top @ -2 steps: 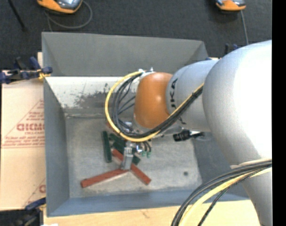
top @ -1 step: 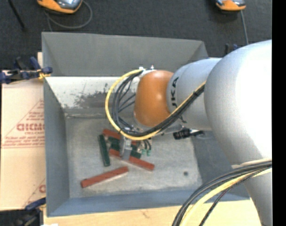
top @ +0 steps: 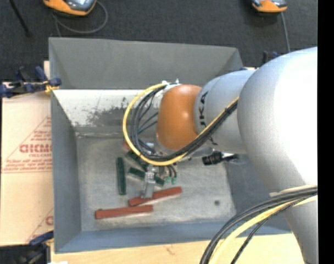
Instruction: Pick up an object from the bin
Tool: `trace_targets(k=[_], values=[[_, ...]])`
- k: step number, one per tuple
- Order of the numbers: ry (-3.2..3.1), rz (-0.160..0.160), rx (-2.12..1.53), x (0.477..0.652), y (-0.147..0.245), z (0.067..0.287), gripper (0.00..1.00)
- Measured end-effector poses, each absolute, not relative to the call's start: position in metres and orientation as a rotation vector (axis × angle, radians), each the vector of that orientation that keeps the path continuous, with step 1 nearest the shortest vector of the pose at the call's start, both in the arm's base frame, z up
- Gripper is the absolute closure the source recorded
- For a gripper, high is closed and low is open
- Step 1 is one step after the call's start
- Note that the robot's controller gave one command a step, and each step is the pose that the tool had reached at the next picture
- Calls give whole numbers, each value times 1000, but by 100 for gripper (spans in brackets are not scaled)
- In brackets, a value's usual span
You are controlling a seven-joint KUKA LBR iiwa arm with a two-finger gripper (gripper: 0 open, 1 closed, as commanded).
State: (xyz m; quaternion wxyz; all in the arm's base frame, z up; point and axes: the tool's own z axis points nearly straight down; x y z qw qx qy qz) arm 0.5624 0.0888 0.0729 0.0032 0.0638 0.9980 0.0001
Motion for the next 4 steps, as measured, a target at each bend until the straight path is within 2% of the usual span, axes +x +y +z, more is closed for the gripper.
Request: trace_targets(k=[1, 2, 3, 4], values=[[3126, 2, 199, 563, 89, 74, 100], [3132, -1, 199, 562, 89, 72, 0], [3132, -1, 197, 561, 89, 72, 100], [3124, 4, 206, 562, 93, 211, 100]])
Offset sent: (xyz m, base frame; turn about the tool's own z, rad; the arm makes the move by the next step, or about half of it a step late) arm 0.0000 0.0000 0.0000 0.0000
